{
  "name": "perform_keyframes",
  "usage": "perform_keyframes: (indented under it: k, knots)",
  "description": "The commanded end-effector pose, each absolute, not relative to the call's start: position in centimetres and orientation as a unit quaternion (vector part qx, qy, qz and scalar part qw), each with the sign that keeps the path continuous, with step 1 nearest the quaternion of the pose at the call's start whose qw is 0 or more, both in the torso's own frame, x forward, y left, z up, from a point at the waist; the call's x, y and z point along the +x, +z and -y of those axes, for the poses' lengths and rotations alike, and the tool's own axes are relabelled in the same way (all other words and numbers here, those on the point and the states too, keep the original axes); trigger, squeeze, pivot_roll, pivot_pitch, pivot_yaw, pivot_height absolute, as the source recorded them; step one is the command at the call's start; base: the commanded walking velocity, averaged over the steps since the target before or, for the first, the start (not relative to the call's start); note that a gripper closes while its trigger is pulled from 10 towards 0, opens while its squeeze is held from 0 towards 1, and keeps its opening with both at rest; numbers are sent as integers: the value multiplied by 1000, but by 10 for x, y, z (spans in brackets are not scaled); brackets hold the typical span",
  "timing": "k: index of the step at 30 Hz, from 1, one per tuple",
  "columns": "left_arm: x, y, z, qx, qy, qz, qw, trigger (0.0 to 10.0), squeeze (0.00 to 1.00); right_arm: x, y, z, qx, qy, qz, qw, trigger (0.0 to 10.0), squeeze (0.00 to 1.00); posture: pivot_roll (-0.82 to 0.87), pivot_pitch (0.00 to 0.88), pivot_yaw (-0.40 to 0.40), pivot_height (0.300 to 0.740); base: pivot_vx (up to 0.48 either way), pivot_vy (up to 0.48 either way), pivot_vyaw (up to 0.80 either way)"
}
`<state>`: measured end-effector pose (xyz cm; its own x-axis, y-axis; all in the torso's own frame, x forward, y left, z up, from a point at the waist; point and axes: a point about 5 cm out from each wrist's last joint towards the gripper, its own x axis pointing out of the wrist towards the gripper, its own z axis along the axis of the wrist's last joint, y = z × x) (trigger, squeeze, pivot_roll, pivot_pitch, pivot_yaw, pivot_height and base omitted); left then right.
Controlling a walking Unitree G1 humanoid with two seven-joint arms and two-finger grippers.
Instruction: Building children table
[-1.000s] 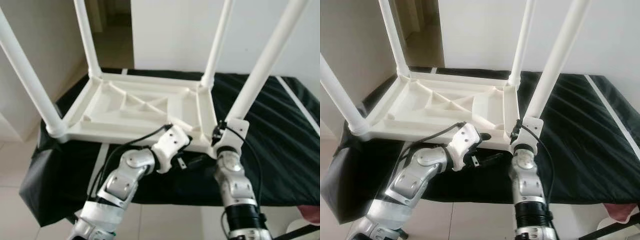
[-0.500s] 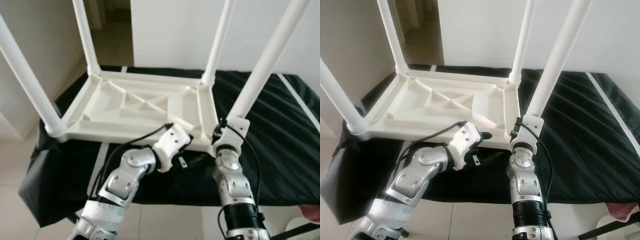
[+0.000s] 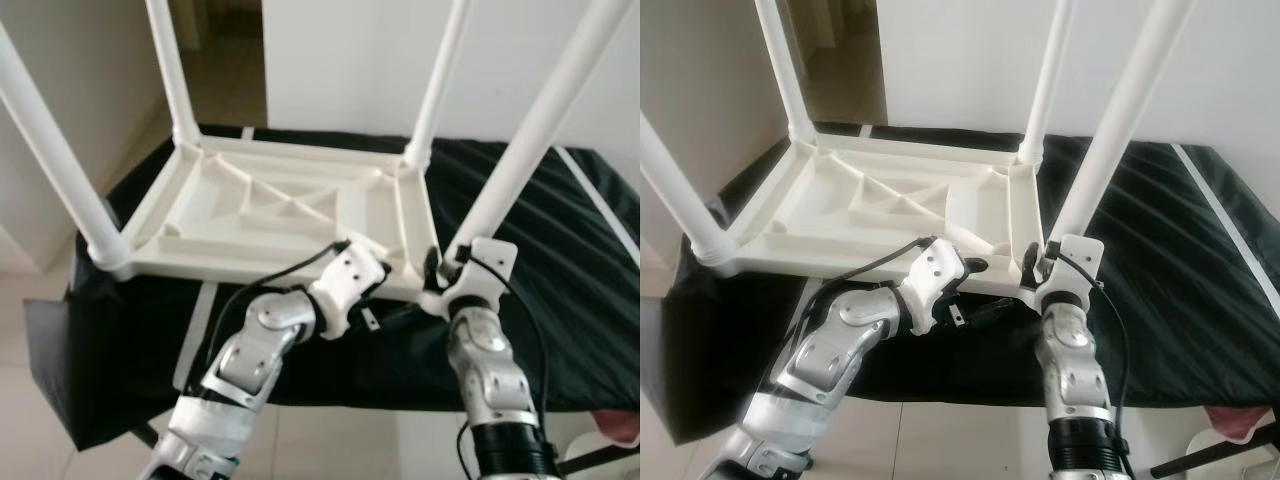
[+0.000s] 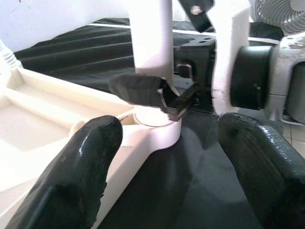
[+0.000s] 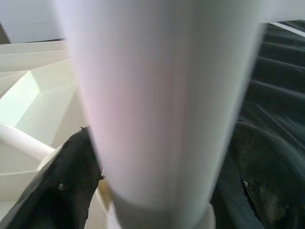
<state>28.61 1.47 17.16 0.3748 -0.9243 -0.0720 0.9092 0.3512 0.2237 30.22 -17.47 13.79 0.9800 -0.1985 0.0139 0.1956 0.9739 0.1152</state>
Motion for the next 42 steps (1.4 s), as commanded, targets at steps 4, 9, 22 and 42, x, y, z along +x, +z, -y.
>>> perform_keyframes:
  k: [4,9,22,42]
  knots:
    - [292,171,-17,123,-521,40,844,10000,0,300,141,189,48,-14,30,998,10000,0,61,0,-86,740,0,0,0]
    - [290,169,-17,127,-525,37,840,10000,0,302,142,200,11,45,32,998,10000,0,58,0,-71,740,0,0,0]
    - [287,168,-15,135,-540,34,830,10000,0,313,141,195,-47,219,18,974,10000,0,42,0,-40,740,0,0,0]
    - [282,166,-17,137,-545,28,827,10000,0,317,122,215,-59,226,-20,972,0,0,58,0,-21,740,0,0,0]
